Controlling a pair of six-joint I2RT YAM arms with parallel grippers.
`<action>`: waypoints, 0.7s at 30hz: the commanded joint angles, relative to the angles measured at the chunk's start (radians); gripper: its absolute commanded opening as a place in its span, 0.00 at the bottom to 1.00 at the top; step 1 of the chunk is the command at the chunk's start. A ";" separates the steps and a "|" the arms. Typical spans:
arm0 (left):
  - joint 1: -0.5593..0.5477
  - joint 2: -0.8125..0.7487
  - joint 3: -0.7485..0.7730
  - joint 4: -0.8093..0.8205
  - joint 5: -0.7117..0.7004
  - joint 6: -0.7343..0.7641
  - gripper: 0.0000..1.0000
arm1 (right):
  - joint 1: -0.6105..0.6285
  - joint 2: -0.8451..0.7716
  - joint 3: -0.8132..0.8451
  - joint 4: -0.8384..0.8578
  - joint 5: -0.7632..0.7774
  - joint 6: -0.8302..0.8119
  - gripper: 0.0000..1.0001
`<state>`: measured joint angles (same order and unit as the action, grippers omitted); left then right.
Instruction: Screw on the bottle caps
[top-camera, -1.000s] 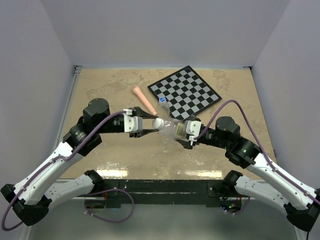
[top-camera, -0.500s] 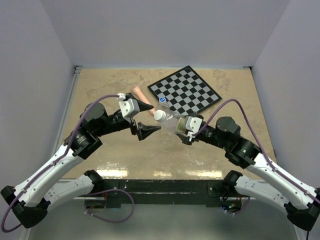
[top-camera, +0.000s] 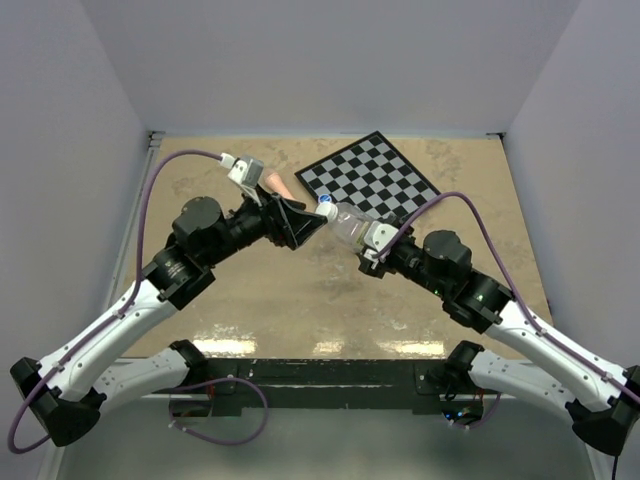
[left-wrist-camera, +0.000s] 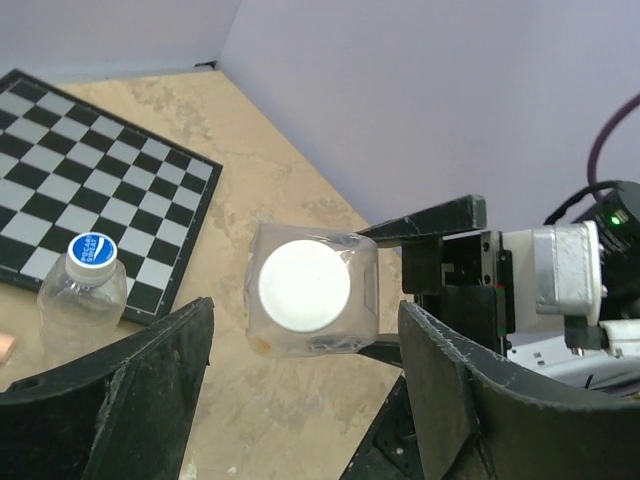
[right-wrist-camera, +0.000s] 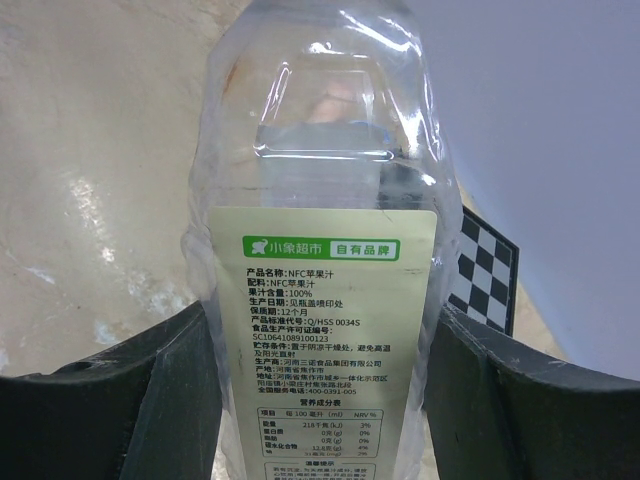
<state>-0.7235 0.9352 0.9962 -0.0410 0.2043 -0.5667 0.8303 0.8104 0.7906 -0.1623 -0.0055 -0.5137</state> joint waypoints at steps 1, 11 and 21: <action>-0.004 0.046 0.065 -0.002 -0.066 -0.079 0.77 | 0.013 0.001 0.016 0.058 0.078 -0.020 0.00; -0.005 0.112 0.078 0.024 -0.059 -0.104 0.68 | 0.033 0.021 0.007 0.061 0.118 -0.031 0.00; -0.007 0.152 0.091 0.066 -0.020 -0.122 0.64 | 0.046 0.027 0.002 0.061 0.136 -0.036 0.00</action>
<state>-0.7235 1.0748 1.0370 -0.0227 0.1551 -0.6697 0.8654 0.8379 0.7906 -0.1596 0.0994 -0.5365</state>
